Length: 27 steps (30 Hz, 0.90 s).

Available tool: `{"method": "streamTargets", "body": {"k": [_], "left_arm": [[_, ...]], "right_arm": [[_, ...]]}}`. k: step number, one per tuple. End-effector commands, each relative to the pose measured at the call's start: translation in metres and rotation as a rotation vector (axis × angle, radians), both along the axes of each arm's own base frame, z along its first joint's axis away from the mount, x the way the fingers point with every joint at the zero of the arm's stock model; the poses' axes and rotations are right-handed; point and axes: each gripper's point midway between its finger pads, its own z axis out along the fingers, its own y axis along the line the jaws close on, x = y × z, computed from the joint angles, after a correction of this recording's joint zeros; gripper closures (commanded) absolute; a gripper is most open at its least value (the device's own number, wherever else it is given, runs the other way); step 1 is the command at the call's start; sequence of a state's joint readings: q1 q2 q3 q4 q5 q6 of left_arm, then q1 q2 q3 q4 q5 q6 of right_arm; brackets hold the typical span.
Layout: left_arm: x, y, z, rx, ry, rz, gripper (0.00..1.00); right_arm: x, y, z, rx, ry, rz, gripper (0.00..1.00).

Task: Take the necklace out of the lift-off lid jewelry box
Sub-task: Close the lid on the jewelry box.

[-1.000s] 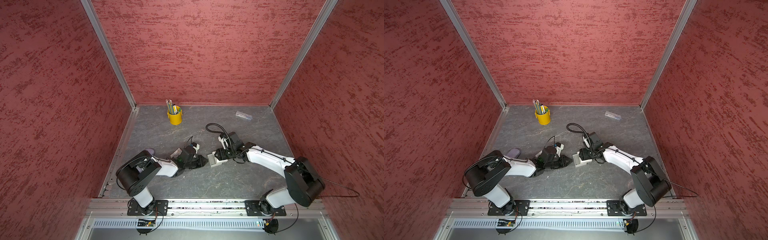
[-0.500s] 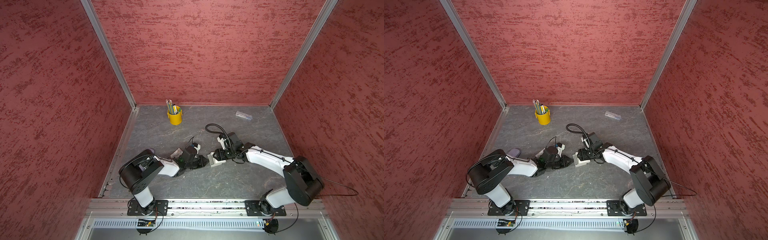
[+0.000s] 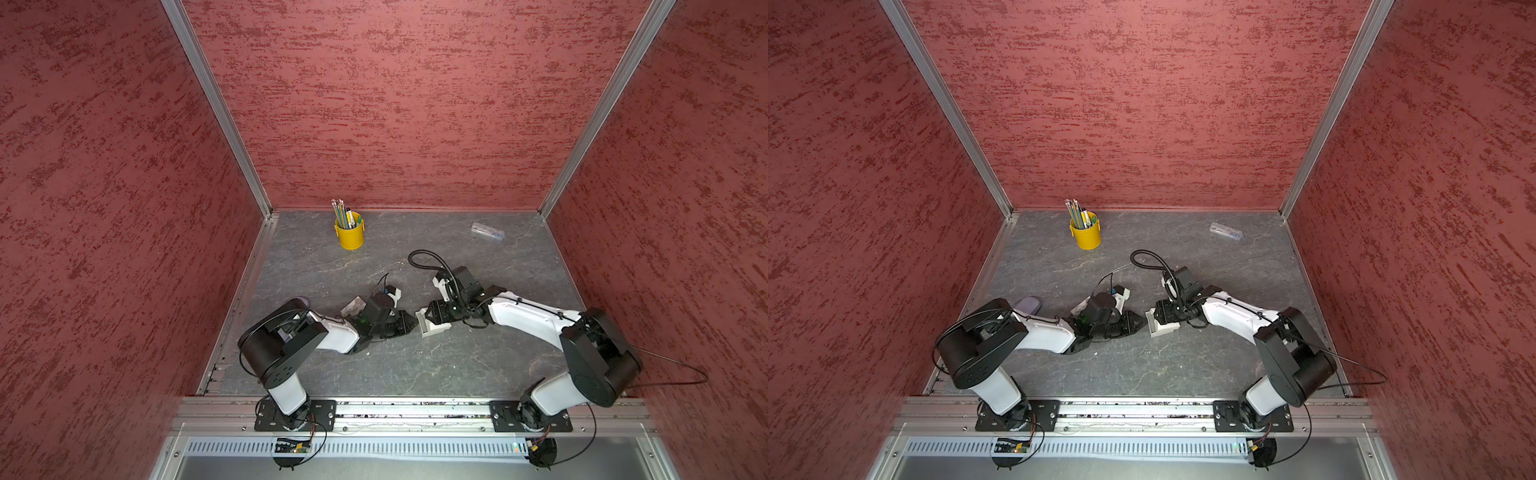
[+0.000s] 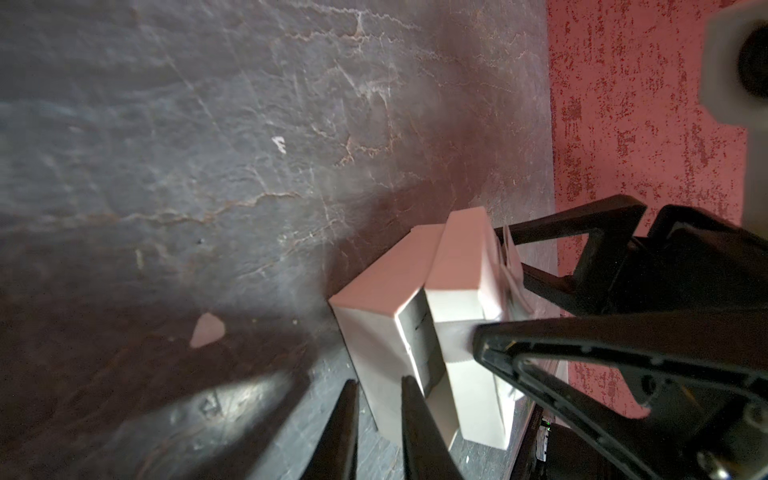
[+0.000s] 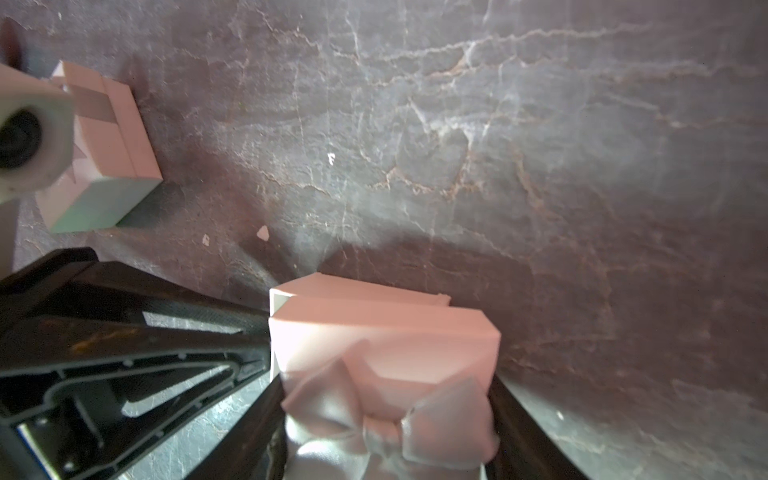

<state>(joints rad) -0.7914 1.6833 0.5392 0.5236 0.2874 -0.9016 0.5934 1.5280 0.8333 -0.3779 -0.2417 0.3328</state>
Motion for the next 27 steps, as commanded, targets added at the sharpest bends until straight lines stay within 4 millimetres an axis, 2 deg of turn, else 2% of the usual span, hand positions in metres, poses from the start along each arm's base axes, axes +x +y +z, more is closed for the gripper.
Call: {"method": "streamTargets", "body": {"k": [1,14,22,27], "left_arm": [[0.004,-0.003,0.008,-0.001,-0.031,-0.005,0.79],[0.005,-0.014,0.009,-0.014,-0.029,-0.030,0.79],[0.006,-0.017,0.007,-0.016,-0.025,-0.035,0.79],[0.006,-0.010,0.014,-0.020,-0.040,-0.017,0.79]], "right_arm": [[0.007,-0.004,0.019,-0.032,-0.045,-0.009,0.32],[0.004,0.015,0.010,0.036,0.013,0.027,0.32],[-0.002,0.015,-0.003,0.016,0.031,0.045,0.32],[0.000,0.011,-0.002,0.008,0.013,0.020,0.32]]}}
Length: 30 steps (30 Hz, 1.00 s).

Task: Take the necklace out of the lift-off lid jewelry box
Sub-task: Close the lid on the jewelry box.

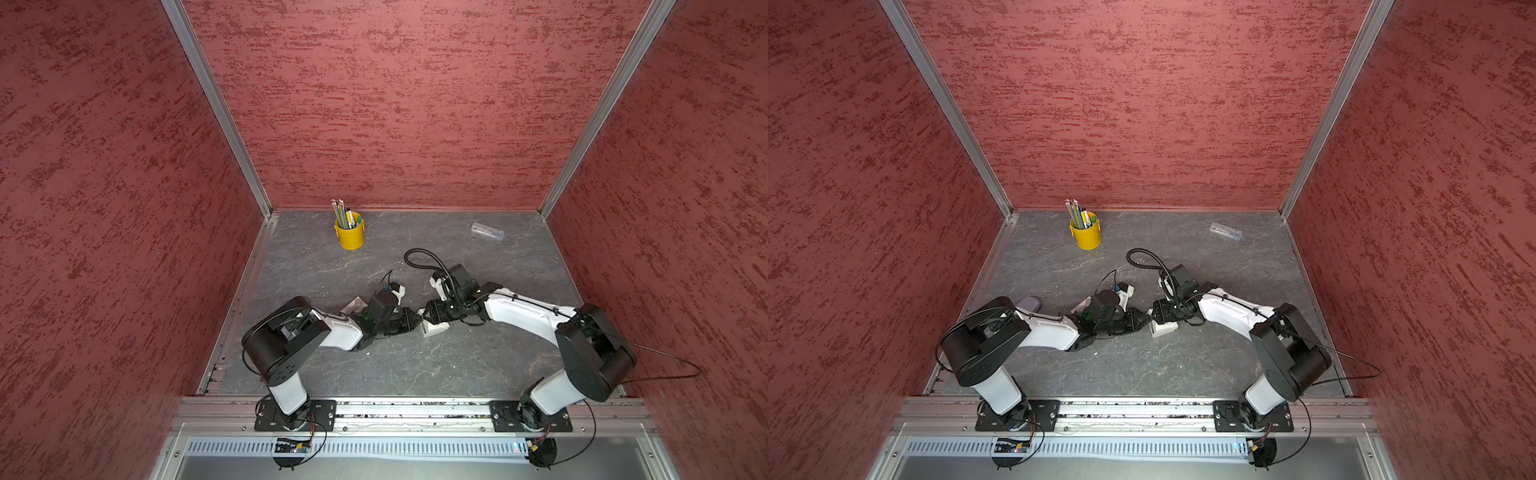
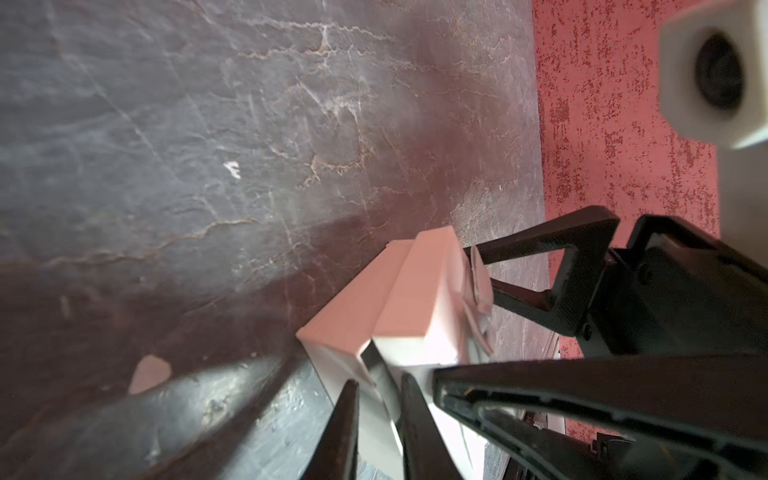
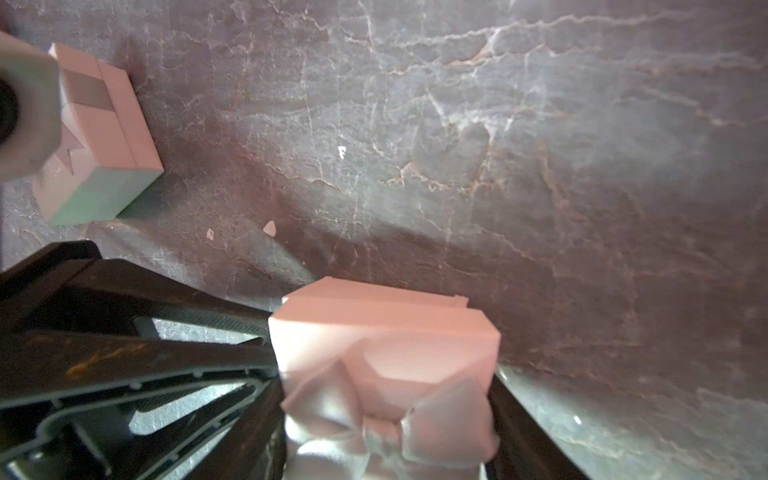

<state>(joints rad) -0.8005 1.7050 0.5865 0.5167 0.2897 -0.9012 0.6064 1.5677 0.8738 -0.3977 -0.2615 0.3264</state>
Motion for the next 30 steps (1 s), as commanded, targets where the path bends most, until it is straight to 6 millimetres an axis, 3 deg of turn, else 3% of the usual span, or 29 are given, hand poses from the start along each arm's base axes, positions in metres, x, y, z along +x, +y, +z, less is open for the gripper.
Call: {"method": "streamTargets", "body": {"k": [1,6,13,23,30], "left_arm": [[0.000,0.003,0.009,-0.007,-0.032,-0.004,0.79],[0.000,0.021,0.020,-0.004,-0.058,0.031,0.77],[-0.008,0.044,0.007,0.051,-0.031,0.060,0.79],[-0.012,0.015,-0.006,0.006,-0.005,0.020,0.84],[-0.008,0.001,-0.004,-0.011,-0.007,-0.008,0.85]], "right_arm": [[0.000,0.001,0.000,0.003,-0.012,-0.012,0.32],[0.000,-0.003,-0.004,-0.016,-0.013,-0.021,0.32],[0.002,-0.001,0.000,-0.007,-0.017,-0.024,0.32],[0.002,0.002,0.004,0.016,-0.016,-0.030,0.32],[-0.001,0.005,0.005,0.038,-0.010,-0.036,0.32]]}}
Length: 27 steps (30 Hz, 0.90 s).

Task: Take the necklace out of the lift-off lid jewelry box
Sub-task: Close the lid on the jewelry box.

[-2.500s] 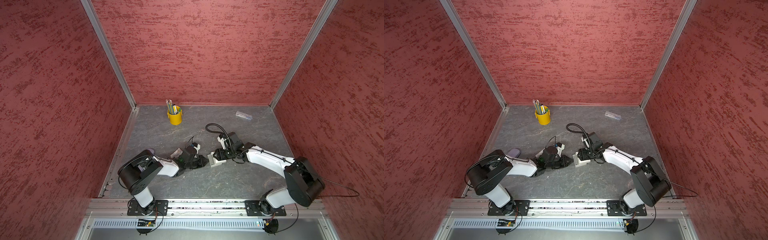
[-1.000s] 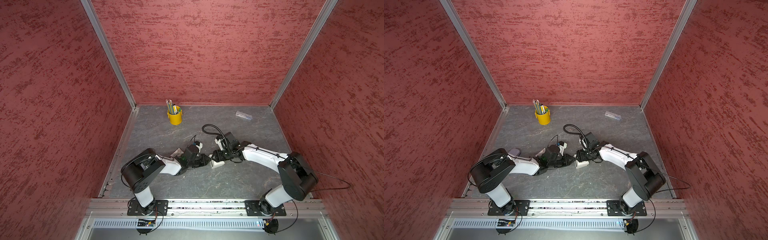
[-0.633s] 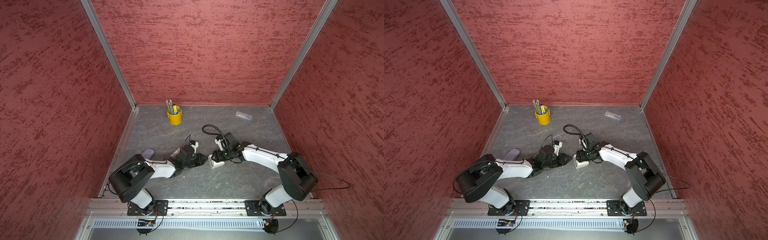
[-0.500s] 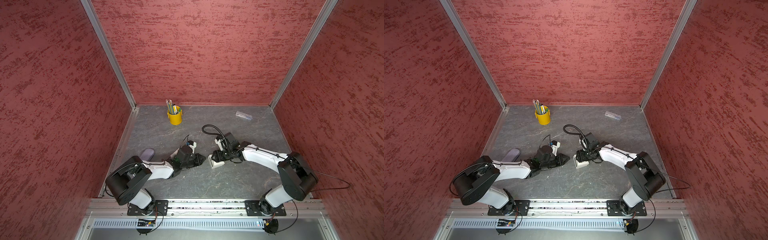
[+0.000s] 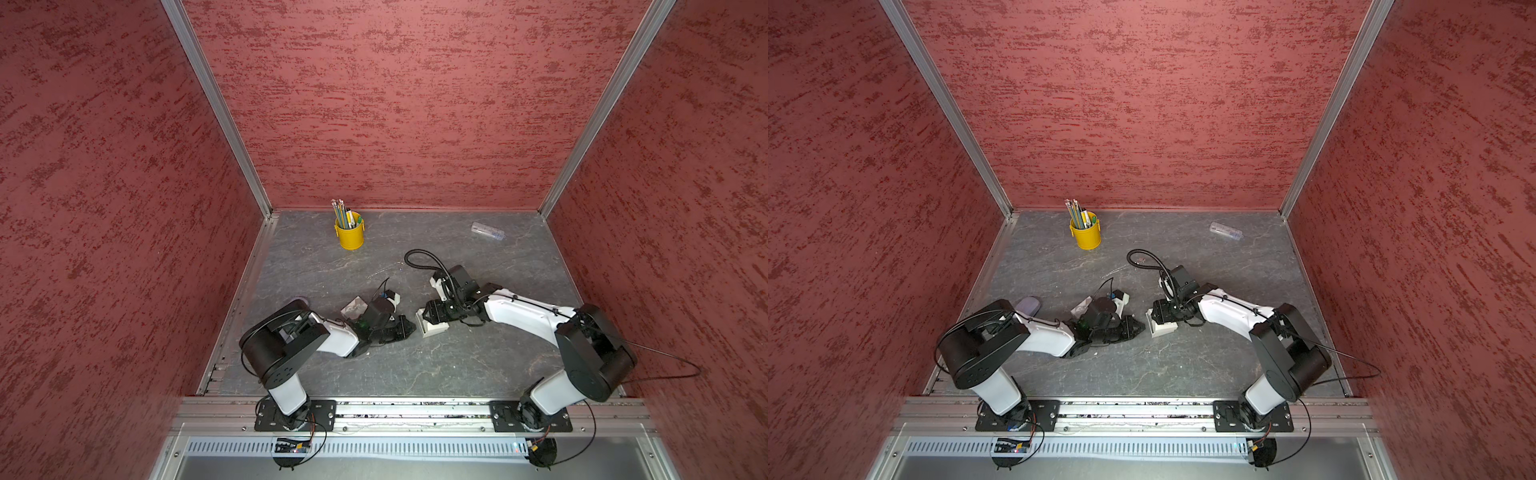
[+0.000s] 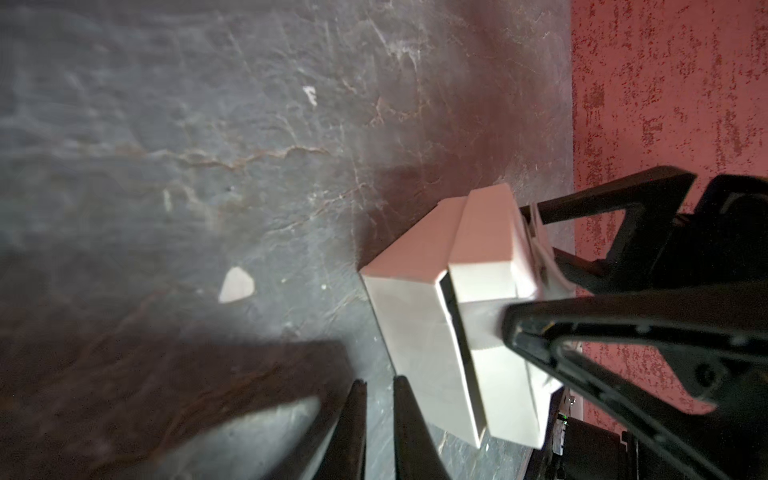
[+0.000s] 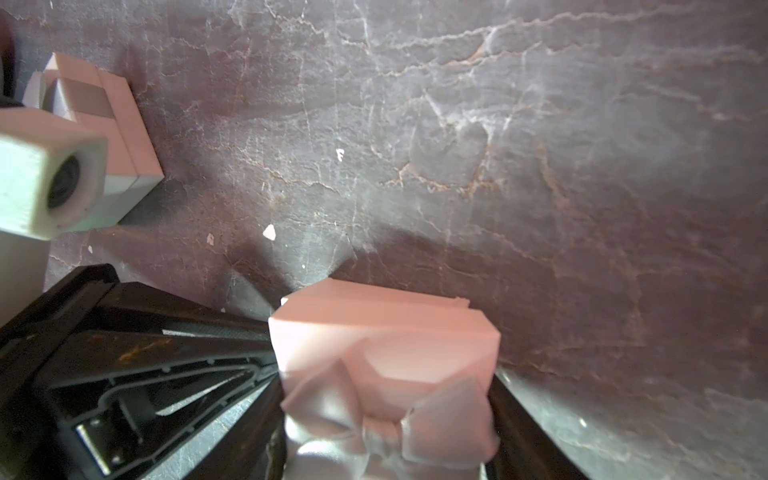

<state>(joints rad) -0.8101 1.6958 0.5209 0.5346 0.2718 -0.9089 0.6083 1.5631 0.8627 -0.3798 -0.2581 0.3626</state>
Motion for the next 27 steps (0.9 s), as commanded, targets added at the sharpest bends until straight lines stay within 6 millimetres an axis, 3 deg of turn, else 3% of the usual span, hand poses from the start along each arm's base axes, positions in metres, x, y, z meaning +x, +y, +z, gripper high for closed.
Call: {"method": "streamTargets", "body": {"k": [1,27], "left_arm": [[0.006,-0.014,0.013,-0.047,-0.032,-0.020,0.86],[0.014,-0.031,0.012,-0.058,-0.026,-0.049,0.86]], "right_arm": [[-0.002,0.005,0.006,0.028,-0.016,-0.007,0.32],[-0.015,0.030,0.019,0.106,-0.024,0.078,0.26]]}}
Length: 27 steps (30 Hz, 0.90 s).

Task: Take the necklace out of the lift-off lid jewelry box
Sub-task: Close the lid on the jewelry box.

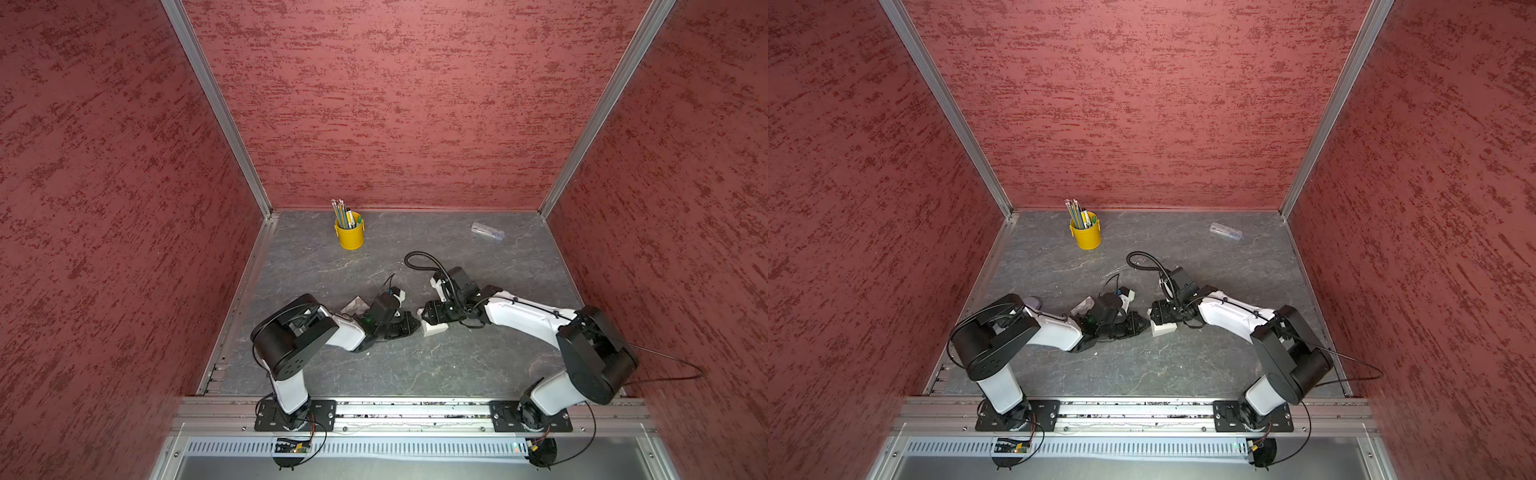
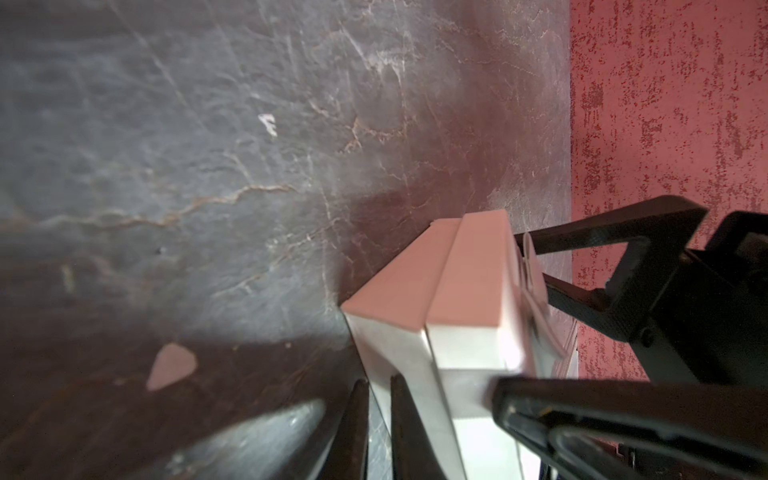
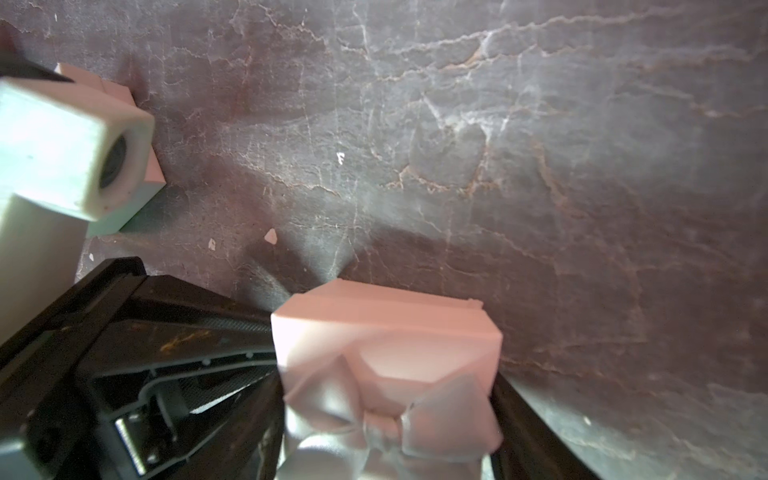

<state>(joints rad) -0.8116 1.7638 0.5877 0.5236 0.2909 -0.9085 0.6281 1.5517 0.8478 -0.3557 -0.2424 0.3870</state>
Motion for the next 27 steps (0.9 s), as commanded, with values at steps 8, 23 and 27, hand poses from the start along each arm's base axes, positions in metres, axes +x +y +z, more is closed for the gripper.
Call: {"method": "streamTargets", "body": {"k": [8,23,27], "left_arm": [[0.008,-0.018,0.016,-0.062,-0.041,-0.031,0.87],[0.016,-0.027,0.013,-0.066,-0.041,-0.039,0.87],[0.017,-0.024,0.012,-0.065,-0.039,-0.030,0.87]], "right_arm": [[-0.014,0.027,0.012,0.080,-0.008,0.091,0.28],[-0.013,0.011,-0.014,-0.061,-0.011,0.024,0.28],[-0.008,0.003,-0.011,-0.090,-0.035,-0.017,0.24]]}}
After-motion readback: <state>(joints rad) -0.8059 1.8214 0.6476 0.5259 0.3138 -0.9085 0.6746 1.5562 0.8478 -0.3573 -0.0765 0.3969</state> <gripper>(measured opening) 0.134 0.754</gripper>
